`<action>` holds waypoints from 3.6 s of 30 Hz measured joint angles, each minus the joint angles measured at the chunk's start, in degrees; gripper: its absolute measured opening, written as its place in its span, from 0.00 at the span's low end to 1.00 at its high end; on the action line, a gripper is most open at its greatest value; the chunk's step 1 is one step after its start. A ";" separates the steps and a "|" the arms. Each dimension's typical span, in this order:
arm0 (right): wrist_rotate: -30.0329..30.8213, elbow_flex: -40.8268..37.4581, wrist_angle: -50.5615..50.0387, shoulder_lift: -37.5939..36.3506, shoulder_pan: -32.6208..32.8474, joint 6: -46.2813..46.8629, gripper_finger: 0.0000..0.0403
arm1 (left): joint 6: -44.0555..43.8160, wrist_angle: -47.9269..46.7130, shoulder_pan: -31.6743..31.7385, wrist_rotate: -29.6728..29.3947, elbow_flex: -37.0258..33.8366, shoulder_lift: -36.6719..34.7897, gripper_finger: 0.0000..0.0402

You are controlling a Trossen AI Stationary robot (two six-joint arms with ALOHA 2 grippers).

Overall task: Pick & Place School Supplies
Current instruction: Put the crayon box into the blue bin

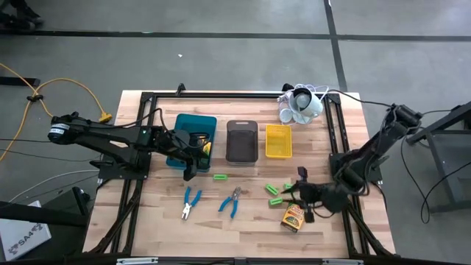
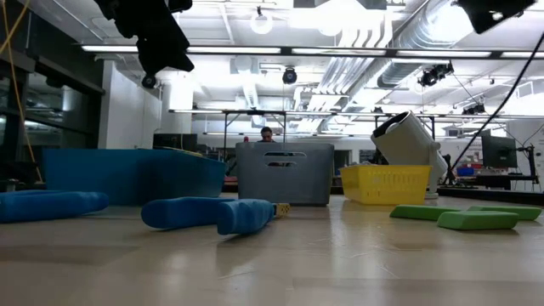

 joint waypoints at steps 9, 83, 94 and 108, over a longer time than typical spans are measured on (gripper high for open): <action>-2.37 0.03 0.18 5.35 4.86 11.59 0.26 | 0.00 0.00 0.00 0.00 0.00 0.00 0.46; -22.25 24.05 -25.90 36.48 7.47 38.44 0.23 | 0.00 -0.08 -0.02 0.01 0.00 0.02 0.46; -22.49 24.01 -26.47 37.51 7.36 40.26 0.23 | 0.02 -0.17 -0.02 0.02 0.00 0.02 0.46; -24.79 24.01 -30.06 40.04 7.38 44.50 0.23 | 0.02 -0.20 -0.02 0.01 0.00 0.02 0.46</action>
